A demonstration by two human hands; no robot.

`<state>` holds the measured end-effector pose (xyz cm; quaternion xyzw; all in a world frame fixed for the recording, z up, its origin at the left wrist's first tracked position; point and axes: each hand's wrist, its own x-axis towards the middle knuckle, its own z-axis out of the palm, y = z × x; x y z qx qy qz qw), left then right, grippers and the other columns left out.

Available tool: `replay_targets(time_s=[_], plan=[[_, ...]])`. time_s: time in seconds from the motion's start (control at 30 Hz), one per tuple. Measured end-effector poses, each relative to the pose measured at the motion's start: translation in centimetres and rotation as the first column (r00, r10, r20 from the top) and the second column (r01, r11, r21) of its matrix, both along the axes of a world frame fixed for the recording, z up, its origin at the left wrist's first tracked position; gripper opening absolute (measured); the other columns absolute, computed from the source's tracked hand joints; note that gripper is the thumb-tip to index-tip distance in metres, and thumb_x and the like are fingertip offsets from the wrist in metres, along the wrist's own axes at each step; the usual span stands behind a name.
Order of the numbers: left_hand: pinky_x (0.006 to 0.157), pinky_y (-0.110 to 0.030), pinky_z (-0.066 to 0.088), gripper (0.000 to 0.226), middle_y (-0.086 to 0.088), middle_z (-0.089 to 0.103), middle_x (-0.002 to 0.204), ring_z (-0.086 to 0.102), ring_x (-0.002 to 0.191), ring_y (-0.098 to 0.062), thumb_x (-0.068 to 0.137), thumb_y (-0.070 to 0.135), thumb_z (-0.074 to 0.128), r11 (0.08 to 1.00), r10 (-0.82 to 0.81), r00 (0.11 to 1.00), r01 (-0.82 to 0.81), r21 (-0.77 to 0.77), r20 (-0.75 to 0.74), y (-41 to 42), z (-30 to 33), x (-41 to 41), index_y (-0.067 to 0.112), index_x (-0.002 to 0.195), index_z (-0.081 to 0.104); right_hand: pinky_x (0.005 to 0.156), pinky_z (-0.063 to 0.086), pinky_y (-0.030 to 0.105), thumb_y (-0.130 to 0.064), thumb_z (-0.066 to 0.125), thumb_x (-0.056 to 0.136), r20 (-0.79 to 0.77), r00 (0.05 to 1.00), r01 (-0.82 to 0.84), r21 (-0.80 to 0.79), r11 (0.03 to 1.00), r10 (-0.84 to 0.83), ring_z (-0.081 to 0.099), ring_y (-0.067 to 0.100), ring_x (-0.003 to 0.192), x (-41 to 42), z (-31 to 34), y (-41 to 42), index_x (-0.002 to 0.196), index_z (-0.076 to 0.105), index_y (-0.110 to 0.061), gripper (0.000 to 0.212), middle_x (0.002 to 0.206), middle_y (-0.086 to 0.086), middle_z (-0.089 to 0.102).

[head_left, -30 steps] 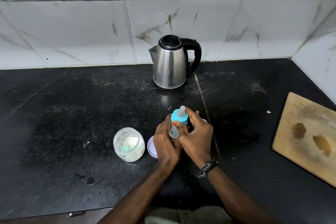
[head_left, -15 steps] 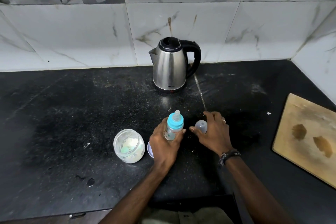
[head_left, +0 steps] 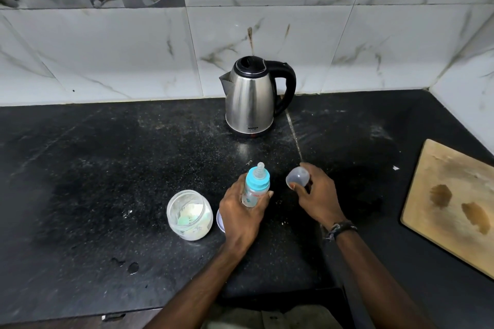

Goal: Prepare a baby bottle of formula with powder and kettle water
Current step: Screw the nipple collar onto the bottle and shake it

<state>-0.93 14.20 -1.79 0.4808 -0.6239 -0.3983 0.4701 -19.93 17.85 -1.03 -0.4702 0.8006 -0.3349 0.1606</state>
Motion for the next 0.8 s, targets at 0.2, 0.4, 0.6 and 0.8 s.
replay_targets(time_s=[0.2, 0.4, 0.6, 0.8], plan=[[0.087, -0.046, 0.058, 0.05, 0.009, 0.075, 0.109, 0.072, 0.099, -0.014, 0.077, 0.039, 0.087, 1.0, -0.013, 1.0, 0.013, -0.019, 0.009, 0.1, 0.1, 0.0, 0.021, 0.121, 0.071, 0.093, 0.057, 0.031, -0.012, 0.075, 0.089, 0.294, 0.948, -0.035, -0.294, 0.955, 0.125, 0.068, 0.01, 0.107, 0.6, 5.6, -0.5, 0.139, 0.055, -0.017, 0.054, 0.122, 0.001, 0.067], [0.091, -0.047, 0.058, 0.056, 0.009, 0.075, 0.115, 0.072, 0.105, -0.015, 0.078, 0.039, 0.088, 0.999, -0.038, 0.999, 0.038, -0.002, -0.021, 0.3, 0.3, -0.1, 0.019, 0.126, 0.07, 0.095, 0.055, 0.029, -0.016, 0.073, 0.089, 0.289, 0.912, -0.155, -0.412, 0.898, 0.29, 0.067, 0.016, 0.111, 3.0, 9.7, 0.0, 0.138, 0.05, -0.027, 0.055, 0.128, 0.001, 0.065], [0.09, -0.049, 0.058, 0.054, 0.009, 0.076, 0.116, 0.072, 0.107, -0.016, 0.079, 0.041, 0.086, 0.998, -0.061, 0.997, 0.062, 0.009, -0.044, 0.4, 0.9, -0.1, 0.022, 0.127, 0.07, 0.096, 0.055, 0.029, -0.011, 0.073, 0.09, 0.23, 0.9, -0.284, -0.335, 0.898, 0.37, 0.067, 0.009, 0.109, 4.1, 9.7, 0.2, 0.141, 0.05, -0.02, 0.057, 0.124, -0.005, 0.067], [0.082, -0.05, 0.058, 0.05, 0.006, 0.076, 0.108, 0.073, 0.098, -0.019, 0.081, 0.046, 0.083, 0.996, -0.084, 0.996, 0.084, -0.008, -0.015, 0.2, 0.9, 0.1, 0.022, 0.123, 0.07, 0.103, 0.051, 0.03, -0.004, 0.071, 0.088, 0.164, 0.881, -0.4, -0.245, 0.883, 0.444, 0.063, 0.005, 0.116, 4.7, 9.6, 0.3, 0.144, 0.049, -0.015, 0.061, 0.131, -0.003, 0.064]])
